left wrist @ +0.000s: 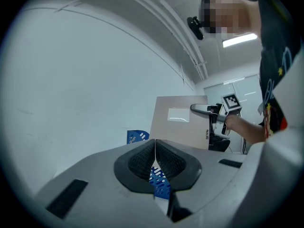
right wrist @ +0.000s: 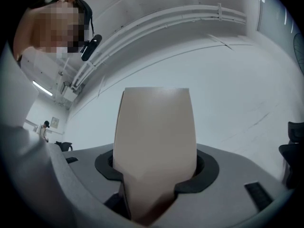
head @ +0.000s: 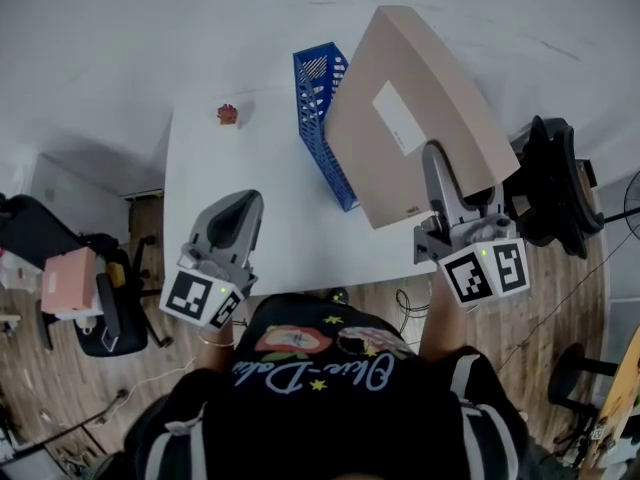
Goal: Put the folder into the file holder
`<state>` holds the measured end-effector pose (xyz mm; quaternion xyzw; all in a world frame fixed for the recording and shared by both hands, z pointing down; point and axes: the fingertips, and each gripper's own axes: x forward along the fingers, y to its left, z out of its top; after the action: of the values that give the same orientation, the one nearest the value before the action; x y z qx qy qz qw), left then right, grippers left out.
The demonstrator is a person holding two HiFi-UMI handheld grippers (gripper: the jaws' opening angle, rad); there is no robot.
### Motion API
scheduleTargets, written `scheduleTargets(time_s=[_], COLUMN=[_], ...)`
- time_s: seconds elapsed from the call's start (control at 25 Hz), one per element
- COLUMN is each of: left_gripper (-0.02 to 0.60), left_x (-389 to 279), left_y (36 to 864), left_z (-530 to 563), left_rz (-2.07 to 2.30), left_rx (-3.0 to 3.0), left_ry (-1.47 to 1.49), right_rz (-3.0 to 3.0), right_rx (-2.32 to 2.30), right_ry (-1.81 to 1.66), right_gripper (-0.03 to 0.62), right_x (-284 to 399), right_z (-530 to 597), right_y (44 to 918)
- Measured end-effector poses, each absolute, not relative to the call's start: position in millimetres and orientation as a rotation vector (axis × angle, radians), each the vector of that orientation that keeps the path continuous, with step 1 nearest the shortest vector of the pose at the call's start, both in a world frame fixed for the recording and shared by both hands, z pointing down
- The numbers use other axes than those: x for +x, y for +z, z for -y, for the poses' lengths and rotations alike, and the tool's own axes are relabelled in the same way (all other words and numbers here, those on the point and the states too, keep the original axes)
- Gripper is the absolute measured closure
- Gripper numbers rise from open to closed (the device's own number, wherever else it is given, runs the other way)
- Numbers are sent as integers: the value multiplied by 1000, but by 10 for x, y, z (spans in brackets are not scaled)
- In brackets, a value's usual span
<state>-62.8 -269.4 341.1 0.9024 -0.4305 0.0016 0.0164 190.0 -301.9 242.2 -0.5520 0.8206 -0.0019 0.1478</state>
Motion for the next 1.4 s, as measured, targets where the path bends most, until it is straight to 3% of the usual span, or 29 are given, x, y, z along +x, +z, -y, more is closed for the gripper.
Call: scheduleTargets(time_s=[1.4], left_gripper=[577], left_x=[-1366], left_y=[3520], left_z=[3205], left_rz=[1363], left_rx=[2735], left_ry=[-102], right_rz=[-2420], right_rx=[-1646], right_ry=[74], right_gripper=[336], right_x=[1295], right_z=[3787], right_y=[2575])
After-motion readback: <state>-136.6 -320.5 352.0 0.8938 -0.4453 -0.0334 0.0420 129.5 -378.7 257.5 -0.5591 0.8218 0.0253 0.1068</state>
